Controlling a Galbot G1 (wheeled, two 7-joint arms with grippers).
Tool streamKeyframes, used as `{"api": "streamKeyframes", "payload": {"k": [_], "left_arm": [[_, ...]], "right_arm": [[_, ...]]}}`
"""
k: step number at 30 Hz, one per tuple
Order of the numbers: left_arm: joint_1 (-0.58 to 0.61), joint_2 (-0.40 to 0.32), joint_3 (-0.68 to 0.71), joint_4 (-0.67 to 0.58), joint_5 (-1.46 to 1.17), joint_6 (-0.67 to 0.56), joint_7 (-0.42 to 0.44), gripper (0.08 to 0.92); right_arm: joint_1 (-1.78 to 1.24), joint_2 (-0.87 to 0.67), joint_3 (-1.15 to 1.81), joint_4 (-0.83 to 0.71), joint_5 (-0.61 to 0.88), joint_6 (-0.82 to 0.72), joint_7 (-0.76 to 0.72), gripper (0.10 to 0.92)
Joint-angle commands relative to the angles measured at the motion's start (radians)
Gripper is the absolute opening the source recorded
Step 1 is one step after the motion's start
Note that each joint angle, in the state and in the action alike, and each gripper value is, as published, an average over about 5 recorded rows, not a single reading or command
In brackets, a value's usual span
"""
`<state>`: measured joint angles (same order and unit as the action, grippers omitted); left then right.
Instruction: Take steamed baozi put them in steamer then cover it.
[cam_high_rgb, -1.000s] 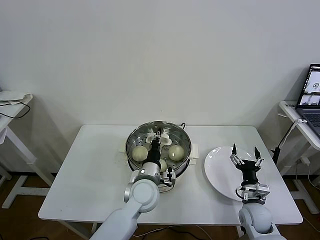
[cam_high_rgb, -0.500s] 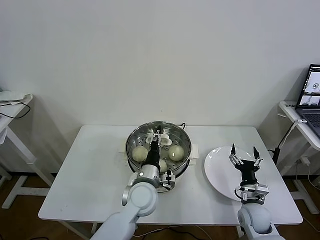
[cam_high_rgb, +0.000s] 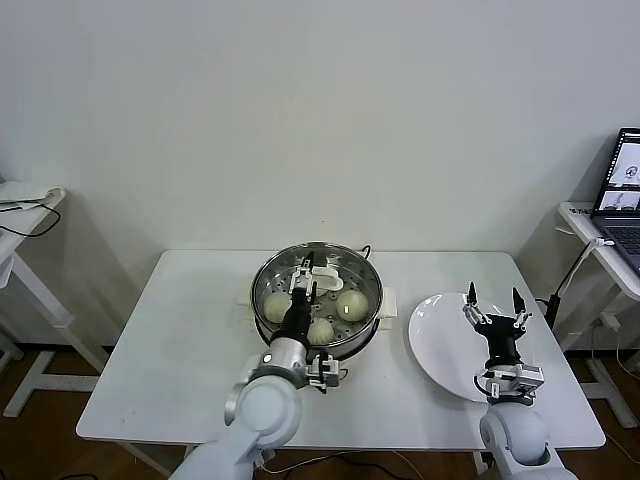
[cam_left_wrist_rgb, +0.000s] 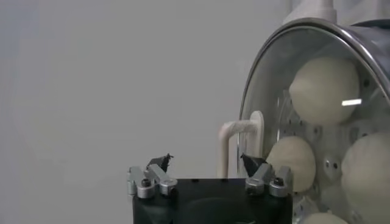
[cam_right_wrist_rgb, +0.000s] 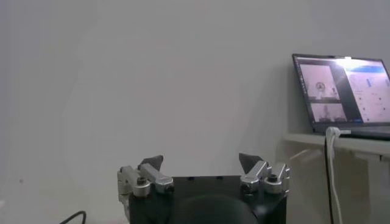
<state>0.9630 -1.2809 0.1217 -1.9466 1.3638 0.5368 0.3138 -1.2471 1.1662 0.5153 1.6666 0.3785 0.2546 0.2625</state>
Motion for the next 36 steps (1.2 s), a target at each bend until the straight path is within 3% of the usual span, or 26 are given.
{"api": "streamKeyframes", "payload": {"k": [1,7,13,15,19,25,36], "left_arm": [[0.116,0.132,-0.08,-0.202,-0.078,-0.003,-0.011,0.822],[0.238,0.174,-0.281,-0.293,-0.232,-0.036,-0.092,0.823],[0.277,0.083,-0.583,-0.171,-0.813,-0.22,-0.416,0.823],[0.274,0.069,-0.659,-0.103,-1.0,-0.31,-0.455,0.823],[0.285,0.069,-0.758,0.002,-1.317,-0.456,-0.413,0.823],[0.308,0.039,-0.822,0.055,-1.544,-0.552,-0.31,0.823],[0.383,0.016,-0.834,0.054,-1.595,-0.588,-0.234,0.823]], "right_arm": [[0.003,-0.002,0.002,0.003,0.003,0.0,0.001,0.823],[-0.002,-0.011,0.002,0.017,0.003,-0.037,0.001,0.823],[-0.018,-0.024,-0.001,0.063,0.045,-0.131,0.014,0.823],[-0.032,-0.028,0.007,0.079,0.073,-0.146,-0.011,0.823],[-0.058,-0.025,0.018,0.088,0.115,-0.13,-0.064,0.823],[-0.076,-0.011,0.021,0.072,0.122,-0.121,-0.084,0.823],[-0.127,0.009,0.039,0.073,0.097,-0.094,-0.098,0.823]]}}
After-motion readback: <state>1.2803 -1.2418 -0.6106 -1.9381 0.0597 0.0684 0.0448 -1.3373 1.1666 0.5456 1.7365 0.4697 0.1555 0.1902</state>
